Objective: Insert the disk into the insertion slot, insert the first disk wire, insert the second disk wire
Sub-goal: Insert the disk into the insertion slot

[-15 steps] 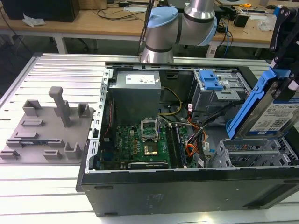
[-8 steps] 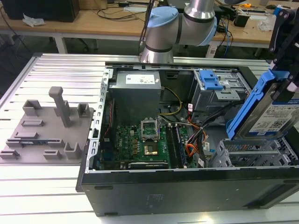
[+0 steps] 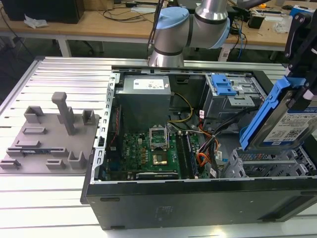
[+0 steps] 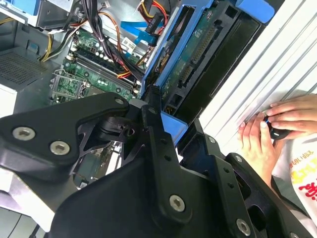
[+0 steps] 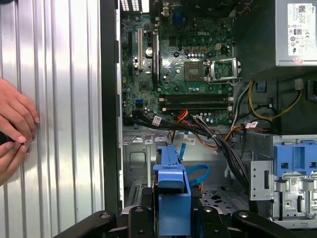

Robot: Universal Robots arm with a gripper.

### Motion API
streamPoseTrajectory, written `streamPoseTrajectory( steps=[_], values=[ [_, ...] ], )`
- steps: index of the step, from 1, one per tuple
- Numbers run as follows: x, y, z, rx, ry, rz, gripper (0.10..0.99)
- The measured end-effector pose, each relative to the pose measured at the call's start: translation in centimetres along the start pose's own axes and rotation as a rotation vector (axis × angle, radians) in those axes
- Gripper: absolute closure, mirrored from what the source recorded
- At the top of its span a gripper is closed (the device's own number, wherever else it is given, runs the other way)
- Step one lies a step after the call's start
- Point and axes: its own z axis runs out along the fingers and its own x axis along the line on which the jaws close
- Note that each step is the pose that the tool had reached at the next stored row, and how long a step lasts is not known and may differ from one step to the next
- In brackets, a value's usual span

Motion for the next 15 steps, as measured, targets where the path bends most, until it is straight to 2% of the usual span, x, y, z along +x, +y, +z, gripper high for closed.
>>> streamPoseTrajectory(
  steps=[15],
  values=[
    [0.38, -0.26, 0.87, -0.006, 0.0001, 0.000, 0.718]
  ],
)
